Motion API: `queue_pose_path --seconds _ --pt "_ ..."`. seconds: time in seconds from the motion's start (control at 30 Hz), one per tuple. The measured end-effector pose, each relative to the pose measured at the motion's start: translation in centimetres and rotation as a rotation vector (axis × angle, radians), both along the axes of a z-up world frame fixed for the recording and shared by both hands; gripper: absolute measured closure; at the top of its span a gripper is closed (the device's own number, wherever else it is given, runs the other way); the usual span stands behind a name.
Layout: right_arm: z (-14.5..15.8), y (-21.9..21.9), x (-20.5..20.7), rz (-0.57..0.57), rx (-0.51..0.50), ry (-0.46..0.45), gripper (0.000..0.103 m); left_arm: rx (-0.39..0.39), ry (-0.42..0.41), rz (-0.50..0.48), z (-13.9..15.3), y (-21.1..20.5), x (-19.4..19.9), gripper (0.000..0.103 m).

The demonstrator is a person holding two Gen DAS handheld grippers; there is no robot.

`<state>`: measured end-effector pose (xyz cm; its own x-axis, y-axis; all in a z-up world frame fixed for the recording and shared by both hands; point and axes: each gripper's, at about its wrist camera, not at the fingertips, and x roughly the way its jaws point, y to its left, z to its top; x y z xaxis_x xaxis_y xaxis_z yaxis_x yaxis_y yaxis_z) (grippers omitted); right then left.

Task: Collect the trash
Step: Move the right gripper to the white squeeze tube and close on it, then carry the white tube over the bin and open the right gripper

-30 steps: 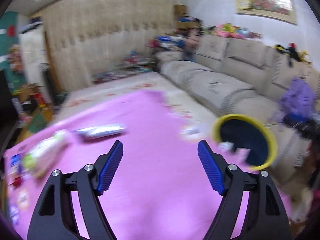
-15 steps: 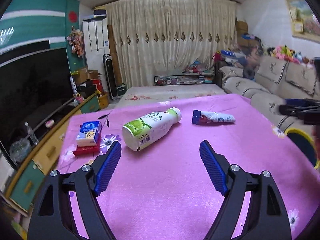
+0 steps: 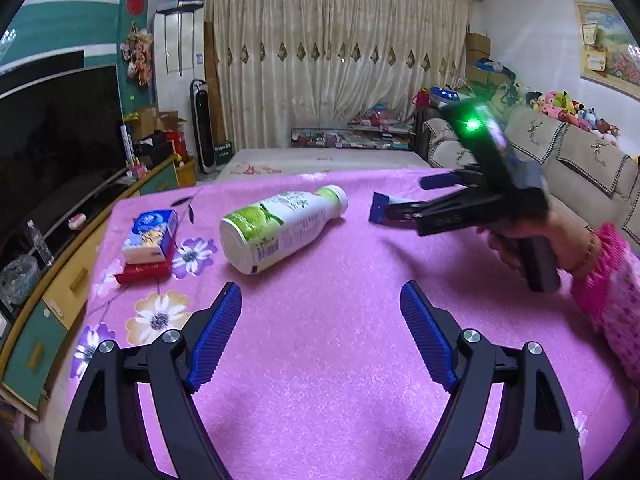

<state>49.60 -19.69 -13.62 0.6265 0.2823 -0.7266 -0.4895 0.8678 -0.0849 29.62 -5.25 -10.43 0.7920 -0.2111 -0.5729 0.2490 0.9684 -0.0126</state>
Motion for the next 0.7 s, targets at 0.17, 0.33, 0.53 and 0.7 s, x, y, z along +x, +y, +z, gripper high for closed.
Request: queue_pose_path --seconds 0.17,0.33,0.53,0.7 --pt "-1.4 -0.2 2.3 0.055 -0.019 0.092 0.022 0.004 0.020 -0.021 -0.6 -0.4 0.2 0.022" --pt "-1.5 -1.6 2.2 0.057 0.020 0.131 0.054 0.010 0.014 -0.034 -0.5 -0.9 -0.1 0.022" --pt "-1.1 -2.9 0.2 -0.022 0.041 0.132 0.078 0.010 0.022 -0.042 -0.8 -1.0 0.0 0.022" --pt "0.2 -4.2 -3.5 -0.071 0.069 0.098 0.078 0.012 0.023 -0.045 -0.9 -1.1 0.0 0.022"
